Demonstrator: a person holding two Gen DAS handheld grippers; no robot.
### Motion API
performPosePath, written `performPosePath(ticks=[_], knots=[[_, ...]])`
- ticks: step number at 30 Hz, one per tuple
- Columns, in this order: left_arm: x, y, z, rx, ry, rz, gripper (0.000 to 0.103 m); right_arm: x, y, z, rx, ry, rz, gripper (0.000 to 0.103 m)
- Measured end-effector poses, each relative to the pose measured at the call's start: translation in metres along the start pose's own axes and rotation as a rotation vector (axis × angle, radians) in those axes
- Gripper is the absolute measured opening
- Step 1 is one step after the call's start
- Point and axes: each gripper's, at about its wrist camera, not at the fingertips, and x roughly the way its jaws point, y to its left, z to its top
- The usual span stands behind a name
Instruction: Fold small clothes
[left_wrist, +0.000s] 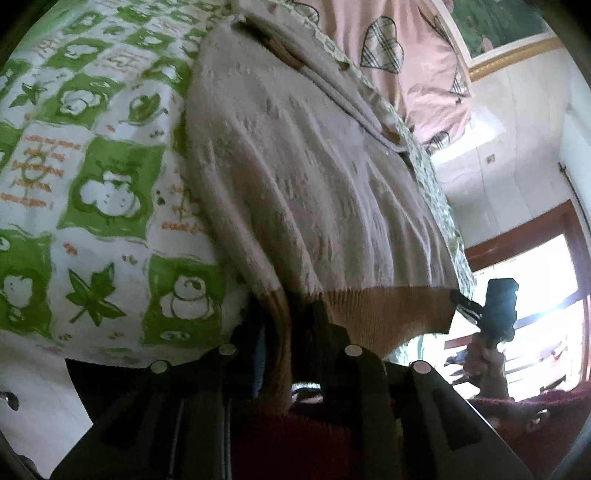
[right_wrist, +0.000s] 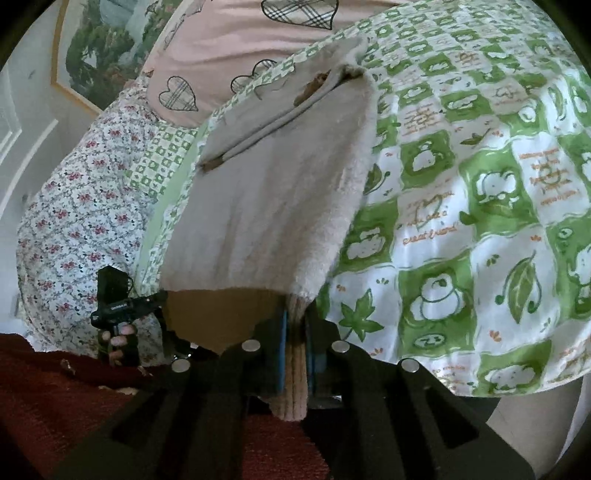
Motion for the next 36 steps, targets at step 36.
performPosePath(ticks=[36], knots=[[-0.073,-0.072,0.165,0.17,-0.497,-0.101,0.004,-0.015,0.032,0.158,-0.025,-0.317,0.201,0.009]])
